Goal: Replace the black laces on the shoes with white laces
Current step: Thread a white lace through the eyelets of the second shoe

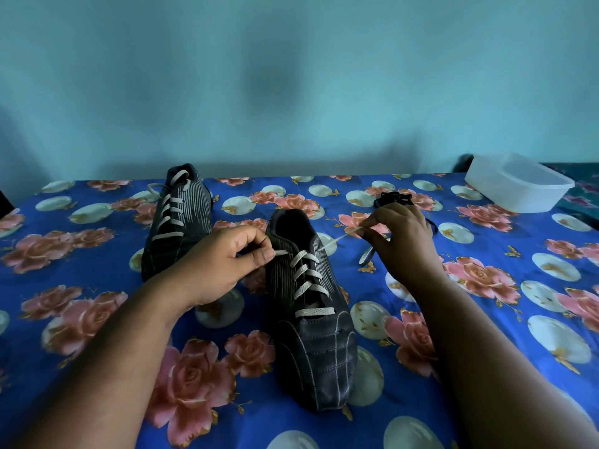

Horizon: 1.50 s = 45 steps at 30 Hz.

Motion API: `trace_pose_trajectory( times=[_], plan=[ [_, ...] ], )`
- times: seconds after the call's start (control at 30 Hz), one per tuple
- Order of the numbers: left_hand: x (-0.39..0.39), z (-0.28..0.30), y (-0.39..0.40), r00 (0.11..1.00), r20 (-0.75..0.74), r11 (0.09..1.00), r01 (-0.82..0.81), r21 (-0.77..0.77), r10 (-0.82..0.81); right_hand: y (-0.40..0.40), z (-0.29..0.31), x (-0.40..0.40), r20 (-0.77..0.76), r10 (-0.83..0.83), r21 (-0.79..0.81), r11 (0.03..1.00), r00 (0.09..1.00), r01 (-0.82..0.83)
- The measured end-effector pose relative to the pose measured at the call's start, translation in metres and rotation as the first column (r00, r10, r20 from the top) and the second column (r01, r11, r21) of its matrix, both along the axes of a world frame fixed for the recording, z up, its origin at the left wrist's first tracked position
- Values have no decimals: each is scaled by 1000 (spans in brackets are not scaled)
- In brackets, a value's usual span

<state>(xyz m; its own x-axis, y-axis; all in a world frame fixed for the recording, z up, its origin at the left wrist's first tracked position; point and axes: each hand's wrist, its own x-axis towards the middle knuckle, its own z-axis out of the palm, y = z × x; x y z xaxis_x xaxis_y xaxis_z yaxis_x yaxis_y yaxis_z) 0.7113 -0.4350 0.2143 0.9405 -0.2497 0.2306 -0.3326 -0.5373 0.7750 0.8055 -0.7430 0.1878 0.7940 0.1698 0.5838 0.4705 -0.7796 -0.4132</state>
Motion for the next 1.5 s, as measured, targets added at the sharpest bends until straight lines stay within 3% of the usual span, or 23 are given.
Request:
trace_pose_trajectory(
  times=[0.27,0.63,0.8,0.93,1.0,1.1,1.17,1.27,1.4,1.5],
  plan=[
    [-4,3,-5,999,16,998,-46,-30,47,18,6,-15,-26,409,-49,911,912,-410],
    [-5,8,-2,996,68,998,-53,14,52,14,3,-9,71,362,-83,931,929,-356],
    [-6,8,-2,995,82,998,-61,25,59,15,2,-9,24,396,-81,916,918,-393],
    [-6,8,1,994,44,989,-104,107,100,10,8,-12,-68,423,59,906,903,-420],
    [-8,9,1,989,44,950,-147,277,141,5,10,-10,-83,361,111,930,929,-351],
    [-12,10,-6,974,124,892,-224,393,190,-6,11,-4,-169,41,31,999,985,-36],
    [-14,13,-9,961,137,868,-275,413,239,-16,9,1,-297,-222,-145,972,929,186],
    [-17,17,-9,940,77,772,-318,550,332,-23,7,0,-460,-441,-378,883,771,279],
    [-20,16,-16,912,2,661,-299,688,410,-15,8,-1,-504,-429,-370,892,750,261],
    [-17,10,-15,911,-37,642,-259,721,410,-5,13,-6,-518,-272,-329,939,811,104]
  ],
)
